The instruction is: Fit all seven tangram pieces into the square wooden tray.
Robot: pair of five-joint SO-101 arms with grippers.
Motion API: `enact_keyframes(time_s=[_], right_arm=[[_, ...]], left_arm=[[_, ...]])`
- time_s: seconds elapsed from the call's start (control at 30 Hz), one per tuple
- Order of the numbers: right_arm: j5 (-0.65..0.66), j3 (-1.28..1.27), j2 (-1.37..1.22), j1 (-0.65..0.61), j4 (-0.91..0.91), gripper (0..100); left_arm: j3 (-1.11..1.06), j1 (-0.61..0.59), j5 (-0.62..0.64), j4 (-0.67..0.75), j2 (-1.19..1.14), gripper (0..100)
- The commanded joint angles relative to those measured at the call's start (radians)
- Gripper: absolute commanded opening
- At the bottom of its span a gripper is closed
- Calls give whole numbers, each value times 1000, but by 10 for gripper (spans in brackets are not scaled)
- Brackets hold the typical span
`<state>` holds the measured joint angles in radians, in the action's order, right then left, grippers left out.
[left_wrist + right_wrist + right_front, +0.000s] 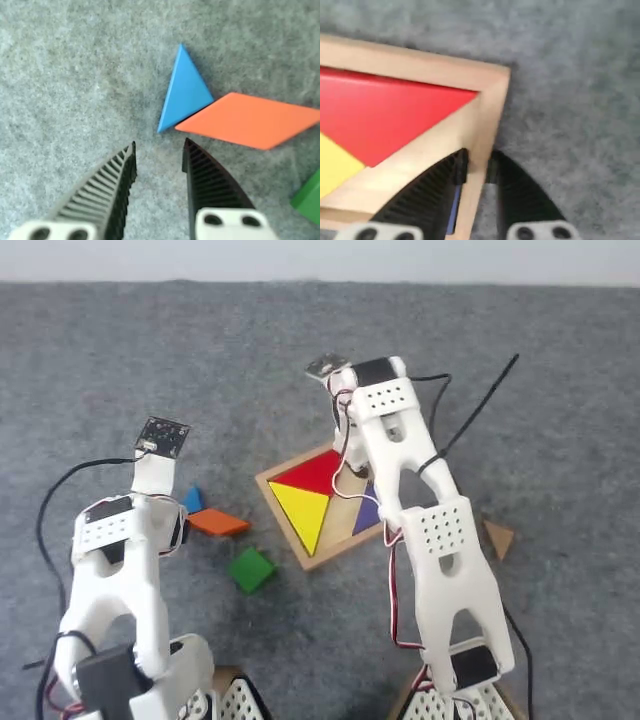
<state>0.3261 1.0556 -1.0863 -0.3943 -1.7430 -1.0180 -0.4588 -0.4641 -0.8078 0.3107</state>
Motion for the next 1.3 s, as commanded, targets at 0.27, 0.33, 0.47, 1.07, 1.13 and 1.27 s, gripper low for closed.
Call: enact_keyframes(time_s=[0.27,0.33,0.47,1.07,1.13,1.27], right_arm=[[-466,72,2,50,-24,34],[-543,72,2,54,-22,35],[-649,74,4,54,-22,35],[-230,172,166,-10,-59,240],[-172,137,249,-5,-59,200],[-104,-71,426,-38,-59,121]], left_arm=[[24,5,3,-9,12,148],[24,5,3,-9,12,148],[24,5,3,-9,12,148],[222,94,-190,-284,52,151],[274,109,-241,-304,49,152],[300,180,-402,-292,-23,152]])
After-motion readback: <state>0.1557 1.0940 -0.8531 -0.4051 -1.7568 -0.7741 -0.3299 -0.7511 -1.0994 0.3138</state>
